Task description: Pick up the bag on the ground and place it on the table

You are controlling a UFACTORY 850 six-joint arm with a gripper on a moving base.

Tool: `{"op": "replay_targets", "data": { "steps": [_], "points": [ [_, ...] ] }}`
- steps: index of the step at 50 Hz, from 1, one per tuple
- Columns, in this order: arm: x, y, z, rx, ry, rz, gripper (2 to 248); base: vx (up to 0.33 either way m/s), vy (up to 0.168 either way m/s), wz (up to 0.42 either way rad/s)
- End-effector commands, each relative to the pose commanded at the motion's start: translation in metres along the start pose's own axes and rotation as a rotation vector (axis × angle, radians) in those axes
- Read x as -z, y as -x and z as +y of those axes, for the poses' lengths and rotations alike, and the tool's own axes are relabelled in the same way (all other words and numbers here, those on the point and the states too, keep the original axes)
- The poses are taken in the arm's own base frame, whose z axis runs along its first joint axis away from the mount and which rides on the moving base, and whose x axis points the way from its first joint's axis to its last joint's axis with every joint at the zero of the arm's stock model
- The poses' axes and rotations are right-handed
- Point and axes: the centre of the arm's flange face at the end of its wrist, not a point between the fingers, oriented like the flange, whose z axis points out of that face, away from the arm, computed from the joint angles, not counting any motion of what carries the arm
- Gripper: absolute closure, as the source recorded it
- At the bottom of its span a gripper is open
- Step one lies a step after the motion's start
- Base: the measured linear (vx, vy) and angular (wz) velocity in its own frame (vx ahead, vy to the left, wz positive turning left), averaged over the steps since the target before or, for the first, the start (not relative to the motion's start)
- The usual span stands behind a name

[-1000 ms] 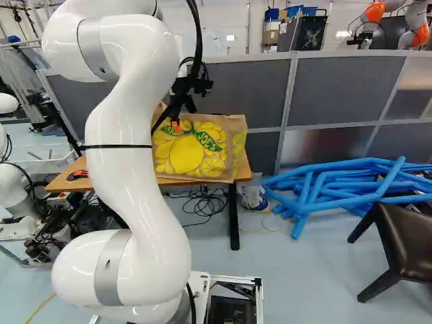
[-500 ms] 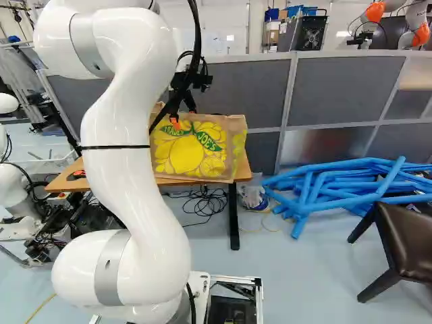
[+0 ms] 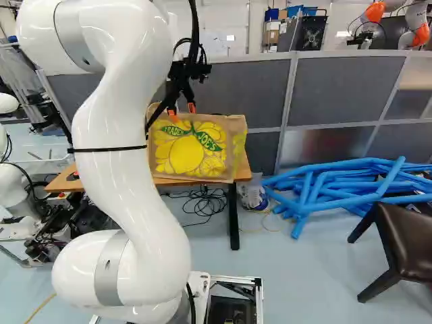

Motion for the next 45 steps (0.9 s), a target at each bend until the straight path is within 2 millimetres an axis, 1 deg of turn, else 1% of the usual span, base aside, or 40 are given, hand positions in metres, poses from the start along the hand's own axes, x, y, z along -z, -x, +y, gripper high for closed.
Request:
{"op": "replay_targets", "data": {
  "steps": [13,34,45],
  "points": [
    [0.020,-0.009,0.010,-0.003,-0.037,0.007,3,0.000,0.000,0.000],
    [0.053,-0.036,0.024,-0.023,-0.061,0.075,3,0.000,0.000,0.000],
    [0.070,-0.042,0.033,-0.029,-0.080,0.075,3,0.000,0.000,0.000]
  ]
}}
